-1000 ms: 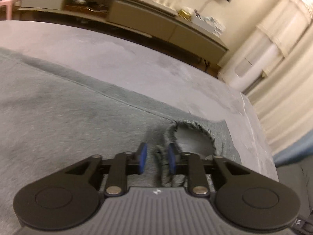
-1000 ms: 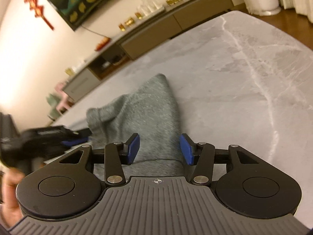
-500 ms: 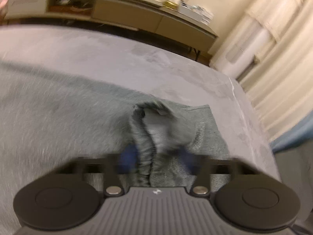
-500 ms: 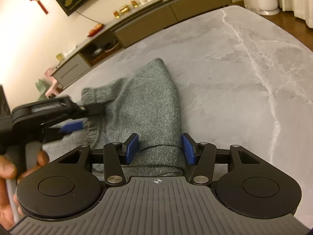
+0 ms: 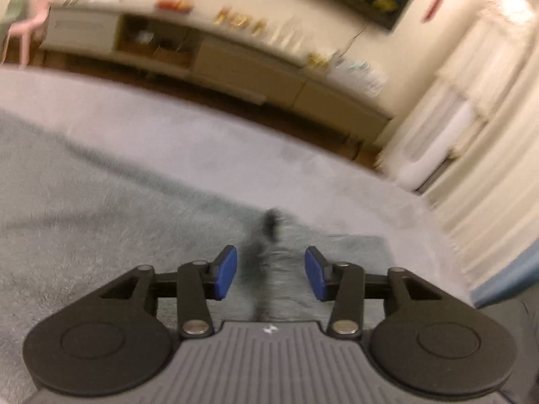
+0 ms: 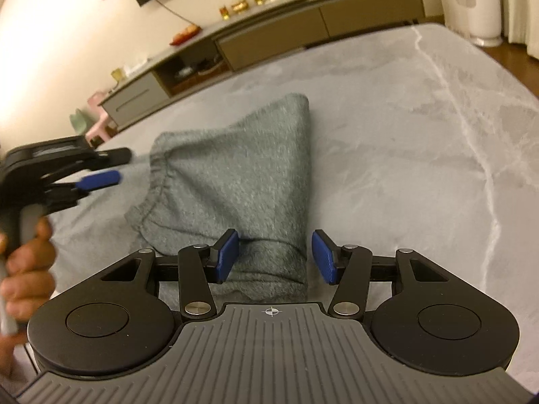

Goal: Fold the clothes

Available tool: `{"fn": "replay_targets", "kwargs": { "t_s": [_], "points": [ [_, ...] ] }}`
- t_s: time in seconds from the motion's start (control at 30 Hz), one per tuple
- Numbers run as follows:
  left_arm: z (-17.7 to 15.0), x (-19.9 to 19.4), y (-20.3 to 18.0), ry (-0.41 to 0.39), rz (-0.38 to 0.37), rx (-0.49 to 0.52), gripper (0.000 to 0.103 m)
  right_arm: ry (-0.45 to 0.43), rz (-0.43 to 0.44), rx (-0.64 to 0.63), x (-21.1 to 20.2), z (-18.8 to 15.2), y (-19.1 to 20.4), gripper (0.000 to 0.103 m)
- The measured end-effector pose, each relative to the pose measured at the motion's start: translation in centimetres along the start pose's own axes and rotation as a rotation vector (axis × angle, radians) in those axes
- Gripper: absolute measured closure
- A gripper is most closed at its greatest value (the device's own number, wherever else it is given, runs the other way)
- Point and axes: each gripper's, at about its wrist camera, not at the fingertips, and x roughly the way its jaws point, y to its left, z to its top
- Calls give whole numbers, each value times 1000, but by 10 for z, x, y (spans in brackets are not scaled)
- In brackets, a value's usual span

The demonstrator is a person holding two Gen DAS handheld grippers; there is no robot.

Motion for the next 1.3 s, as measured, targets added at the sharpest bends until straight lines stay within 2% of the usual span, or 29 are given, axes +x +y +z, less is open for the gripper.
{"fn": "replay_targets", "kwargs": {
  "t_s": [0.07, 0.13, 0.17, 0.23, 0.33, 0.43, 0.47, 0.5, 0.53, 0.6, 0.63, 0.7, 0.77, 0.83, 0.9, 0.93, 0.97, 1.0, 1.07, 1.1, 1.13, 1.2, 1.23, 1.3],
  "points": [
    [-12, 6, -16, 73, -47, 80, 55, 19, -17, 6, 6, 0, -2, 53],
    [-29, 25, -24, 140, 15, 150, 58, 36, -33, 11, 11, -1, -4, 63],
    [-38, 34, -28, 170, 55, 184, 58, 34, -34, 17, 10, -1, -5, 65],
    [-49, 39, -30, 187, 94, 227, 58, 30, -37, 28, 8, -2, -6, 63],
    [-48, 35, -28, 204, 95, 238, 58, 2, -34, 28, 1, -1, -4, 59],
    [-42, 23, -25, 224, 100, 237, 57, 4, -32, 16, 3, -1, -3, 60],
    [-39, 12, -26, 214, 99, 235, 58, 17, -33, 14, 7, -2, -5, 64],
    [-35, -2, -30, 190, 97, 233, 57, 28, -34, 12, 10, -3, -6, 78],
    [-28, -13, -34, 162, 89, 234, 54, 13, -33, 6, 7, -2, -4, 81],
    [-10, -29, -45, 100, 66, 245, 33, -17, -30, -5, 1, -1, 0, 85],
    [1, -35, -54, 72, 53, 260, 29, -33, -29, -12, -2, 0, 2, 87],
    [16, -33, -77, 66, 18, 303, 13, -81, -22, -45, -13, 0, 14, 89],
    [27, -19, -100, 111, -28, 360, 8, -125, -8, -81, -21, 0, 27, 90],
    [29, 6, -122, 201, -64, 424, 8, -161, 15, -125, -27, -3, 41, 90],
    [23, 30, -137, 281, -65, 480, 9, -189, 29, -179, -29, -7, 53, 91],
    [18, 44, -142, 322, -52, 509, 11, -200, 35, -208, -30, -9, 59, 91],
    [13, 55, -142, 354, -29, 525, 28, -200, 41, -224, -29, -11, 63, 91],
    [9, 62, -140, 378, 1, 531, 64, -201, 47, -240, -28, -12, 67, 90],
    [3, 72, -133, 413, 41, 526, 95, -193, 60, -254, -26, -13, 70, 91],
    [6, 67, -127, 396, 29, 500, 95, -188, 69, -258, -25, -13, 71, 90],
    [10, 56, -121, 363, 9, 474, 95, -182, 89, -257, -25, -12, 71, 80],
    [23, 19, -97, 279, -50, 392, 95, -189, 157, -246, -33, -9, 70, 67],
    [30, -1, -83, 236, -82, 346, 95, -191, 210, -236, -39, -6, 71, 53],
    [45, -35, -42, 168, -96, 249, 95, -209, 299, -221, -51, -2, 73, 44]
  ]
}}
